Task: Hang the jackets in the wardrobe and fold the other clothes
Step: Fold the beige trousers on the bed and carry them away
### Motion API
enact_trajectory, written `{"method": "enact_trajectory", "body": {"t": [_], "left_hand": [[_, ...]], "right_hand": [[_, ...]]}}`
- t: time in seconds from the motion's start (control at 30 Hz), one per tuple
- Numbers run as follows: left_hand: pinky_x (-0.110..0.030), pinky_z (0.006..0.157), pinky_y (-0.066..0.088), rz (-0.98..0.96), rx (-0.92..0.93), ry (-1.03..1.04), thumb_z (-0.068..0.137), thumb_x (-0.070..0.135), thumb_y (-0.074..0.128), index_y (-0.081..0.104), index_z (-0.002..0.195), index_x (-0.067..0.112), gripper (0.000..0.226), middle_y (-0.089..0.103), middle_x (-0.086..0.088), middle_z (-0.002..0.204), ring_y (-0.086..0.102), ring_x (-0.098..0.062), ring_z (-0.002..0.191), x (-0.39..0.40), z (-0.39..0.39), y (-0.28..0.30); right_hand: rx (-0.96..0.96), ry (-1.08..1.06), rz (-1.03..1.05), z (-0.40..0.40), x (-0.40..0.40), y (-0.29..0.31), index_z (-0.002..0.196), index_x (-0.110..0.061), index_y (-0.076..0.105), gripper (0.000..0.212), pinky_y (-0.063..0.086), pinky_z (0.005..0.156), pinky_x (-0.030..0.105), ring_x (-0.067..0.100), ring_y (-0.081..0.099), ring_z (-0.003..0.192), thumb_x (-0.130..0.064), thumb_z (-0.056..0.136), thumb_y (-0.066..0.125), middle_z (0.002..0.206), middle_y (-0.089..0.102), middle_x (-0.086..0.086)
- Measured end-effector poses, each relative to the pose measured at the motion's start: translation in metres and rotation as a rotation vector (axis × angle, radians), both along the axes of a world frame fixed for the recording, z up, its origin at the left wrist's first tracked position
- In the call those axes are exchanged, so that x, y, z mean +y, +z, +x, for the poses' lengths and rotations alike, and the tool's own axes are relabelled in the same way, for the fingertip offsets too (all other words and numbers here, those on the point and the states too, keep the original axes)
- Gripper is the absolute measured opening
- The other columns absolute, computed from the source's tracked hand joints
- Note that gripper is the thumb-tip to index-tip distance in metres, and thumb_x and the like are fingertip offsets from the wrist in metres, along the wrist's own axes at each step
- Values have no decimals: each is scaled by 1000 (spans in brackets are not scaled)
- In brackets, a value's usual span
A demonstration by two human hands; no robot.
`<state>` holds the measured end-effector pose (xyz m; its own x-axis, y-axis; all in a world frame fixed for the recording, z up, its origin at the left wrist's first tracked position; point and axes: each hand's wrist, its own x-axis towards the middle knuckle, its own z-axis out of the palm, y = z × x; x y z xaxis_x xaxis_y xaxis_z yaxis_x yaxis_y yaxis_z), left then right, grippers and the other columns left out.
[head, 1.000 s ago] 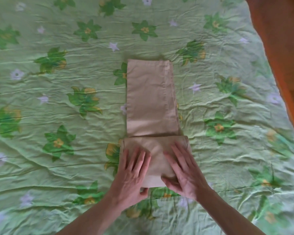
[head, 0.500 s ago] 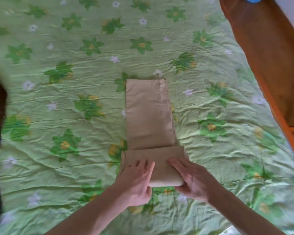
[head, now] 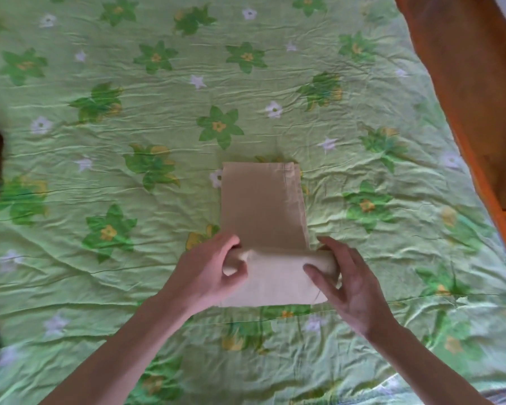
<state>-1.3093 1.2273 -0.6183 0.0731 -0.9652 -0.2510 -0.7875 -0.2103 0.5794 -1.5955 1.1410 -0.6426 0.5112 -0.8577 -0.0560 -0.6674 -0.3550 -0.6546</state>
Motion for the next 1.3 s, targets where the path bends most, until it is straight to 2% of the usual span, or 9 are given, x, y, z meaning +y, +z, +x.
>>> {"method": "enact_trajectory", "body": {"t": [0.1, 0.2, 0.33, 0.53, 0.77, 0.93, 1.07, 1.2, 1.3], "left_hand": [[-36, 87, 52, -267, -221, 95, 95, 38, 62, 66, 116, 17, 30, 70, 6, 98, 66, -18, 87, -2, -3, -24], [-50, 120, 36, -270, -324, 67, 102, 35, 49, 57, 141, 11, 46, 65, -7, 133, 59, -28, 127, -1, -15, -44], [-52, 130, 19, -138, -329, -59, 111, 46, 34, 25, 166, 13, 65, 14, -11, 174, 19, -30, 160, 16, -32, -74], [-56, 130, 14, -87, -349, -120, 92, 76, 52, 12, 167, 8, 108, -1, -18, 175, 1, -36, 162, 23, -33, -95], [-64, 126, 15, 111, -481, -177, 66, 65, 76, 2, 165, 0, 140, -14, -29, 170, -8, -47, 159, 6, -39, -96], [-68, 116, -22, 364, -674, -241, 92, 60, 60, -32, 150, -11, 130, -40, -42, 153, -29, -63, 145, -15, -65, -75], [-69, 114, -22, 318, -679, -212, 100, 19, 49, -23, 153, -14, 96, -29, -45, 156, -23, -67, 143, -13, -62, -71], [-63, 118, -24, 316, -612, -239, 96, 25, 55, -27, 153, -11, 106, -35, -41, 156, -25, -60, 148, -13, -58, -54], [-56, 129, -6, 366, -486, -231, 95, 34, 61, -17, 161, -2, 109, -23, -32, 167, -13, -47, 158, -15, -51, -32]], "right_hand": [[164, -50, -252, 17, -9, -17, 144, -17, 53, 58, 44, 104, 39, 23, 57, 117, -56, 102, 48, 128, 63, 2], [316, -29, -333, 27, -13, -34, 156, -17, 44, 56, 30, 122, 52, 32, 37, 149, -45, 107, 39, 157, 45, 13], [389, 225, -303, 24, 1, -59, 165, -14, 23, 65, 23, 126, 55, 29, 7, 161, -50, 111, 27, 173, 13, 13], [448, 276, -222, 24, 2, -79, 166, -12, 9, 96, 19, 128, 53, 31, 2, 161, -71, 99, 44, 174, 1, 14], [491, 312, -248, 27, -11, -94, 165, -8, 17, 95, 23, 127, 52, 33, 6, 161, -73, 100, 40, 173, 6, 17], [547, 331, -223, 30, -14, -89, 165, -9, 13, 94, 21, 126, 50, 31, 2, 161, -74, 101, 34, 174, 1, 16], [526, 330, -213, 31, -15, -80, 166, -9, 12, 95, 17, 126, 52, 32, 1, 161, -76, 100, 32, 174, 0, 16], [456, 411, -254, 22, -13, -70, 165, -5, 14, 108, 9, 129, 50, 32, 5, 161, -83, 93, 39, 173, 6, 16], [391, 550, -338, 9, -9, -66, 165, -7, 18, 112, 18, 126, 49, 32, 20, 158, -74, 86, 61, 171, 18, 15]]}}
